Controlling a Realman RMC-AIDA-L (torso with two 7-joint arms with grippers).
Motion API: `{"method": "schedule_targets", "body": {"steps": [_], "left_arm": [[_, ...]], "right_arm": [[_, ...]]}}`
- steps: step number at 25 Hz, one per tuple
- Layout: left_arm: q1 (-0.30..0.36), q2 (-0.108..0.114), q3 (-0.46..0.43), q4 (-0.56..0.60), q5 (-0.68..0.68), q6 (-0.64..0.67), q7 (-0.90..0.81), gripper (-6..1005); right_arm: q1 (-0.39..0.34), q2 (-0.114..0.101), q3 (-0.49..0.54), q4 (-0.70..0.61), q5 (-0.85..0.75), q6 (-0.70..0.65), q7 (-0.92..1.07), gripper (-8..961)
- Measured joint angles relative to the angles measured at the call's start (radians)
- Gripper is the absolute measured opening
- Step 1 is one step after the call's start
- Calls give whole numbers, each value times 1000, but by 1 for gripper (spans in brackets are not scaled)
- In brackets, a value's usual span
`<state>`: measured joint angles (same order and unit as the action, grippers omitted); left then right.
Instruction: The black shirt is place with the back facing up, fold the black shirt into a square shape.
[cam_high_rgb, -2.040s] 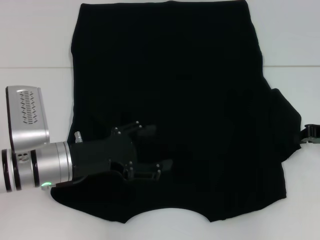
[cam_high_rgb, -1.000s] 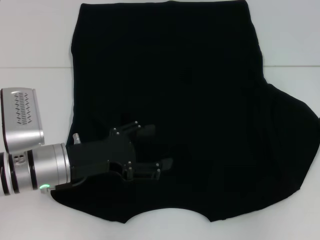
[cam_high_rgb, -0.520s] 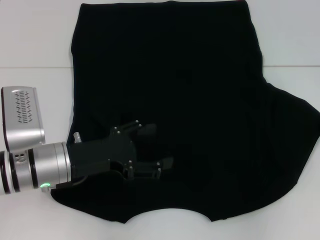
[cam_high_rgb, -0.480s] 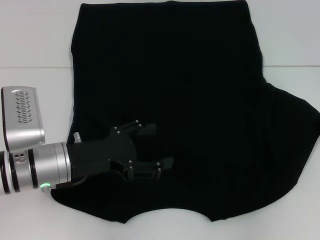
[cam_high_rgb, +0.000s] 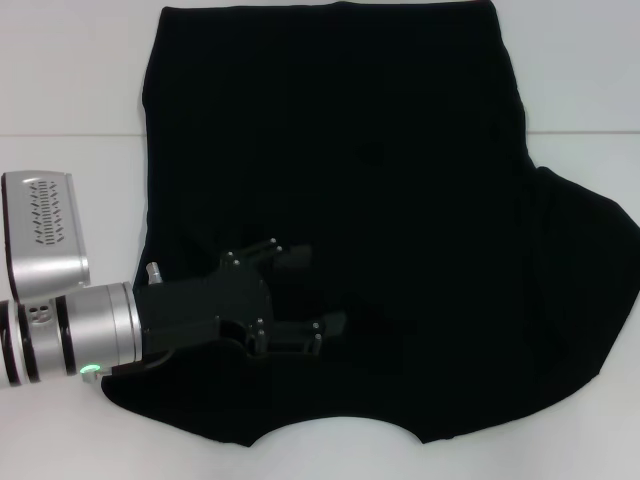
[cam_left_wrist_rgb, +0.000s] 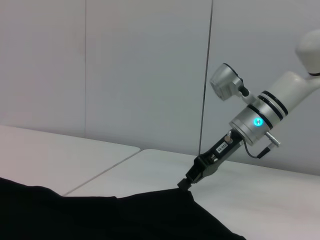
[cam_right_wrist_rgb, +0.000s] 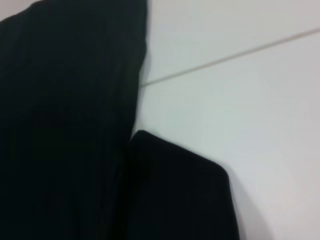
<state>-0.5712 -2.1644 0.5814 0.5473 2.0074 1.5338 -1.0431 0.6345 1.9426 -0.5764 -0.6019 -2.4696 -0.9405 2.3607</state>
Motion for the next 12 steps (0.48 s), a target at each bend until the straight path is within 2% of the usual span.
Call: {"method": "schedule_targets", "body": {"steps": [12], "left_arm": [[-2, 0, 0, 0, -1, 2, 0, 949]], "right_arm": [[-41, 8, 35, -7, 38, -15, -12, -1]]}}
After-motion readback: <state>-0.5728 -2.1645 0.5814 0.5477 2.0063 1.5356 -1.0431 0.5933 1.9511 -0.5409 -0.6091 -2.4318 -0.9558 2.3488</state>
